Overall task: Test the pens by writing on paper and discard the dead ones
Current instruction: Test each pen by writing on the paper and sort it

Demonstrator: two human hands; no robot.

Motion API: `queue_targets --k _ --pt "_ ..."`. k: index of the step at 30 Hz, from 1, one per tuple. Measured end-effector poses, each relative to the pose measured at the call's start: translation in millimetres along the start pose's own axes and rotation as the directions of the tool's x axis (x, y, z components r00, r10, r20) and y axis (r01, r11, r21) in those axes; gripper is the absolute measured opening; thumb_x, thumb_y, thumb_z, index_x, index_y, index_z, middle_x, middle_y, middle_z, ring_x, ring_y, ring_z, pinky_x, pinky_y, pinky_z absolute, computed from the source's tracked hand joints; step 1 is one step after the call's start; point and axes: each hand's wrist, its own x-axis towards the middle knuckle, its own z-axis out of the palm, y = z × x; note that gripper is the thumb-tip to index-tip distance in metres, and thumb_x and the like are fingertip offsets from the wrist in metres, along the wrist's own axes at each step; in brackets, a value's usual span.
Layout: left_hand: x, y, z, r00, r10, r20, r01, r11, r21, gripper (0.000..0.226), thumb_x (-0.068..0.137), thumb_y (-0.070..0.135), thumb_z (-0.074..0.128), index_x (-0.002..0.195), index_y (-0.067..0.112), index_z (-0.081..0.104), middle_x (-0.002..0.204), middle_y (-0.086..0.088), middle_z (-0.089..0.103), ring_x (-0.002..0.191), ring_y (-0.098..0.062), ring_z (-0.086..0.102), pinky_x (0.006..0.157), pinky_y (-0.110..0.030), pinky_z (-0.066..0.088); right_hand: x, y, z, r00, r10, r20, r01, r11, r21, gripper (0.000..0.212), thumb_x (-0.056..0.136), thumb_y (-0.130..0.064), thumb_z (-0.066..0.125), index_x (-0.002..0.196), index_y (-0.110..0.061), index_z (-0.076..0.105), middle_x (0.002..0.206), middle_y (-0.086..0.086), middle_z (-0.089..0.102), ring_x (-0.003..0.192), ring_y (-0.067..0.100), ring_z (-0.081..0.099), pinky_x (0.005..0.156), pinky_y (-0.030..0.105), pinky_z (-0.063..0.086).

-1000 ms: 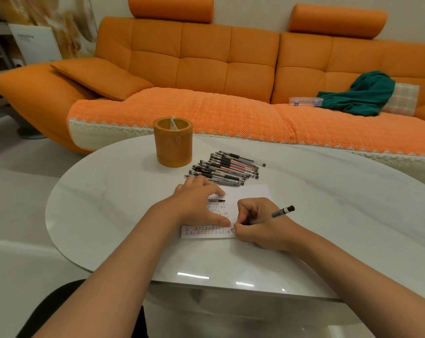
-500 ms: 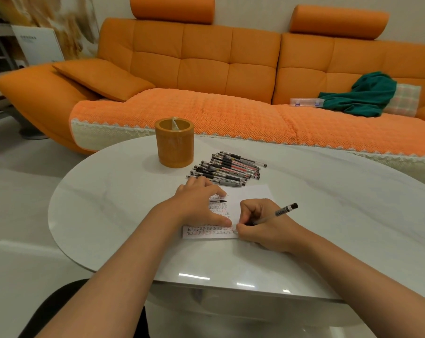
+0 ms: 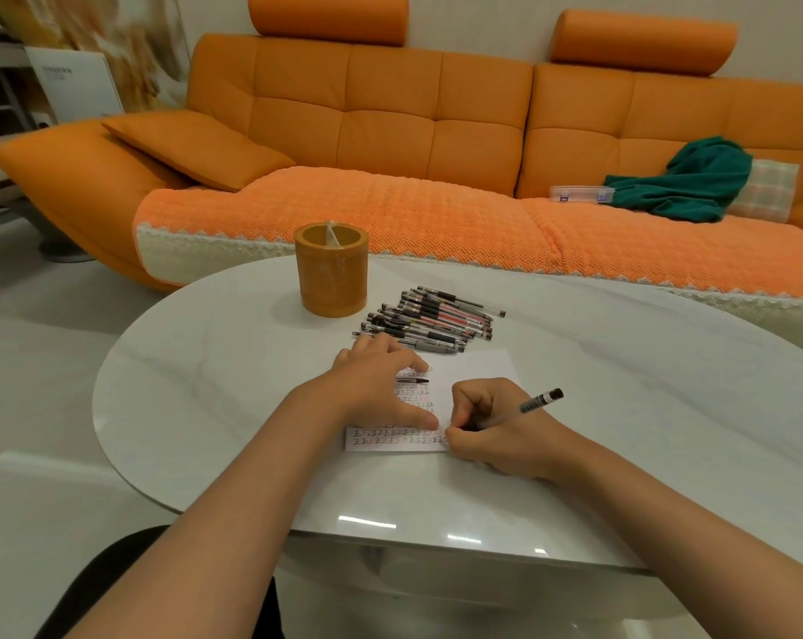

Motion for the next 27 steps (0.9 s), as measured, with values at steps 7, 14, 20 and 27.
queue_targets --k 7,14,20,27 --pt "-0.8 0.8 -0.6 1.0 -0.005 0.0 0.005 1.0 0.002 0.084 0.068 0.076 0.069 0.141 0.048 0.04 0.151 0.008 0.028 0.141 -0.018 0.018 0.113 -0.042 0.021 1.3 -1.0 0.4 1.0 -0.013 0.009 0.013 1.0 -0.01 0.02 0.081 0.005 0.067 0.07 0.008 0.051 0.056 0.006 0.057 0.045 0.011 0.049 0.045 0.021 0.04" --pt "-2.9 1.7 -1.1 1.0 -0.006 -0.006 0.007 1.0 0.012 0.085 0.069 0.077 0.068 0.143 0.047 0.04 0.151 0.008 0.028 0.141 -0.017 0.019 0.114 -0.042 0.021 4.5 0.5 -5.1 0.983 0.104 -0.148 -0.071 0.975 0.212 0.013 0.087 0.003 0.065 0.078 -0.004 0.058 0.057 0.003 0.057 0.05 0.014 0.047 0.045 0.023 0.037" --pt "-7.0 -0.5 -1.1 0.998 0.021 -0.058 -0.022 0.999 -0.029 0.074 0.081 0.067 0.065 0.146 0.046 0.036 0.152 0.009 0.032 0.141 -0.015 0.023 0.114 -0.042 0.026 8.2 -4.6 -9.2 0.974 0.089 -0.208 -0.03 0.962 0.273 0.018 0.094 -0.003 0.063 0.095 -0.015 0.077 0.078 0.009 0.071 0.054 0.019 0.058 0.045 0.028 0.045" --pt "-8.0 -5.5 -8.2 0.977 -0.05 -0.206 0.056 0.998 0.023 0.033 0.092 0.045 0.062 0.124 0.039 0.063 0.138 0.01 0.05 0.129 -0.013 0.039 0.108 -0.038 0.038 14.5 -17.4 -31.0 0.964 0.201 -0.174 -0.077 0.837 0.542 0.044 0.104 0.005 0.029 0.121 -0.007 0.067 0.105 0.021 0.071 0.072 0.036 0.07 0.06 0.042 0.06"
